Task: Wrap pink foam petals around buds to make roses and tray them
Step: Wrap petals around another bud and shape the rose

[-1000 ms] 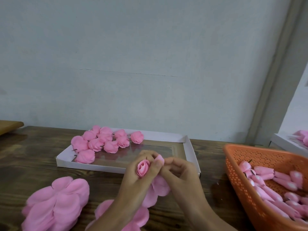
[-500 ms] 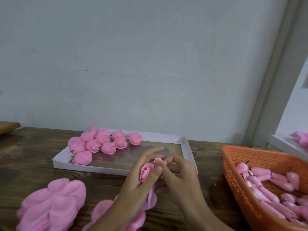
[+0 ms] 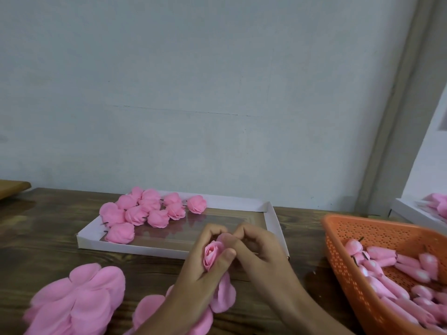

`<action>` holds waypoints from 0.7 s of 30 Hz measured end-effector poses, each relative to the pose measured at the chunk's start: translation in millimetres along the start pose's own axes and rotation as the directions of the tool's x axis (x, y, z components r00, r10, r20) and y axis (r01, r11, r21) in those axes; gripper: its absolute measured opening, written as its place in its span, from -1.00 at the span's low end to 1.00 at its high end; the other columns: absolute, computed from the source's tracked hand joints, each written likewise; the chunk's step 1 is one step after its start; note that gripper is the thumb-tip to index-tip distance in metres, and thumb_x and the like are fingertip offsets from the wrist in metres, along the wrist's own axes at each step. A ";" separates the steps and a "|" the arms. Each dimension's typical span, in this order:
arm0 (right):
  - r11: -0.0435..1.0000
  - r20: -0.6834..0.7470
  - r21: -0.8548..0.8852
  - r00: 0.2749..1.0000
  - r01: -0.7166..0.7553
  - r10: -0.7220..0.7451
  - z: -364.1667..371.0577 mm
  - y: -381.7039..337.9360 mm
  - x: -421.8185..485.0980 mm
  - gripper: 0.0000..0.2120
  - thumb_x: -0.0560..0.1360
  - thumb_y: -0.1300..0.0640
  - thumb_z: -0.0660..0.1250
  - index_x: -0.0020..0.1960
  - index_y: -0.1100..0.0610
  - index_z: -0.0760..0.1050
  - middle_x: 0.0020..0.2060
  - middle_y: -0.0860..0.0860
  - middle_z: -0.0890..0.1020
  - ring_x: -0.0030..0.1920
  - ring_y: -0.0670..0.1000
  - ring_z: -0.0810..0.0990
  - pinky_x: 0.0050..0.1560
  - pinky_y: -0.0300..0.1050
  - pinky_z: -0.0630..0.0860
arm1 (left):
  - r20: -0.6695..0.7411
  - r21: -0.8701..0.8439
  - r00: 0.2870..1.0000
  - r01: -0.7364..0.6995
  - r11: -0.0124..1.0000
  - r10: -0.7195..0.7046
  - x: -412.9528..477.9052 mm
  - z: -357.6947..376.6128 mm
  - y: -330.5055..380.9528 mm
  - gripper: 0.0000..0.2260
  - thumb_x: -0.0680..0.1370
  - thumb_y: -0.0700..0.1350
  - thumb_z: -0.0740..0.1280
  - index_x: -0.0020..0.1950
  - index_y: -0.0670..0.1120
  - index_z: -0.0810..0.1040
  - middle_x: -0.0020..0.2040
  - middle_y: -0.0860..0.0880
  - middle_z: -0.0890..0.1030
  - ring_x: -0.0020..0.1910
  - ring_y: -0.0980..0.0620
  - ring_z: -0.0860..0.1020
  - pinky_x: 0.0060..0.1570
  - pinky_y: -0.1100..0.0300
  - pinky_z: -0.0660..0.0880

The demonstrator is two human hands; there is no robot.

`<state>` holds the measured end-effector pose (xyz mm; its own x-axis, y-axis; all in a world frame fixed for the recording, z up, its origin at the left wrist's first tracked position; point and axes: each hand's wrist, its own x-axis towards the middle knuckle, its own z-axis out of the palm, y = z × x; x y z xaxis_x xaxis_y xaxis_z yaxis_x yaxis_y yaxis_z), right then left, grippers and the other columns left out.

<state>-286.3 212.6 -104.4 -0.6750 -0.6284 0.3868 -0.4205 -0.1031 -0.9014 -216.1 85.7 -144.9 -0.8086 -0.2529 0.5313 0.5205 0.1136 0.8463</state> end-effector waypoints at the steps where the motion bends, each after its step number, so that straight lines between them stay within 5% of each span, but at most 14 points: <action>1: 1.000 0.018 0.012 1.000 0.012 -0.012 0.0 -0.6 0.9 -0.72 0.65 0.10 0.40 -0.18 0.23 0.55 -0.24 0.24 0.67 -0.20 0.10 0.65 -0.14 0.16 0.56 | -0.011 -0.012 1.000 0.002 1.000 -0.002 -0.1 0.1 0.2 -0.60 0.53 0.29 0.44 0.16 0.03 0.53 -0.04 -0.08 0.64 0.02 -0.07 0.66 0.01 0.11 0.60; 7: 0.983 0.093 0.182 0.995 0.021 -0.039 2.0 4.7 0.3 -0.85 0.66 0.26 0.34 -0.05 0.31 0.58 -0.28 -0.01 0.62 -0.20 -0.03 0.58 -0.10 -0.18 0.54 | -0.094 -0.011 0.996 -0.009 1.000 0.008 2.4 -3.1 0.8 -0.77 0.57 0.18 0.35 -0.11 0.05 0.46 -0.31 0.07 0.48 -0.29 0.12 0.48 -0.25 0.29 0.46; 9: 0.980 0.099 0.198 0.994 0.018 -0.038 3.4 6.7 -0.9 -0.92 0.57 0.24 0.42 0.02 0.25 0.62 -0.22 0.01 0.68 -0.15 0.00 0.63 -0.04 -0.15 0.56 | -0.128 -0.019 0.992 0.007 1.000 -0.009 2.6 -5.3 0.4 -0.70 0.55 0.20 0.33 -0.10 -0.01 0.44 -0.32 -0.03 0.44 -0.28 0.06 0.46 -0.27 0.25 0.43; 12: 0.988 0.116 0.150 0.991 0.040 -0.058 4.2 8.7 -2.0 -0.76 0.48 0.30 0.50 0.09 0.06 0.69 -0.13 0.05 0.73 -0.09 -0.01 0.69 -0.01 -0.20 0.60 | -0.143 -0.074 0.988 0.052 0.996 -0.063 2.0 -7.7 -0.2 -0.58 0.53 0.23 0.36 0.00 -0.12 0.42 -0.19 -0.31 0.41 -0.17 -0.08 0.50 -0.17 0.06 0.49; 17: 0.995 0.123 0.068 0.989 0.069 -0.077 2.3 9.8 -2.3 -0.60 0.41 0.29 0.62 0.17 -0.04 0.72 -0.14 0.02 0.73 -0.09 0.00 0.70 0.04 -0.14 0.66 | -0.120 -0.097 0.988 0.083 0.992 -0.094 -0.6 -7.6 3.9 -0.60 0.51 0.28 0.38 -0.01 -0.05 0.48 -0.22 -0.02 0.53 -0.18 0.10 0.57 -0.19 0.27 0.55; 21: 0.993 0.090 -0.050 0.991 0.108 -0.103 2.7 8.7 -3.9 -0.63 0.36 0.19 0.66 0.10 -0.12 0.75 -0.17 0.01 0.73 -0.11 -0.01 0.71 0.02 -0.06 0.71 | -0.038 -0.086 0.986 0.158 0.984 -0.162 -3.0 -11.3 1.2 -0.51 0.54 0.37 0.29 0.02 -0.07 0.42 -0.15 -0.03 0.50 -0.13 0.05 0.56 -0.15 0.20 0.55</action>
<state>-285.8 212.1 -114.3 -0.5703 -0.6815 0.4586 -0.5210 -0.1315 -0.8434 -210.0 75.7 -145.9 -0.8712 -0.3042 0.3854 0.4077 -0.0106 0.9131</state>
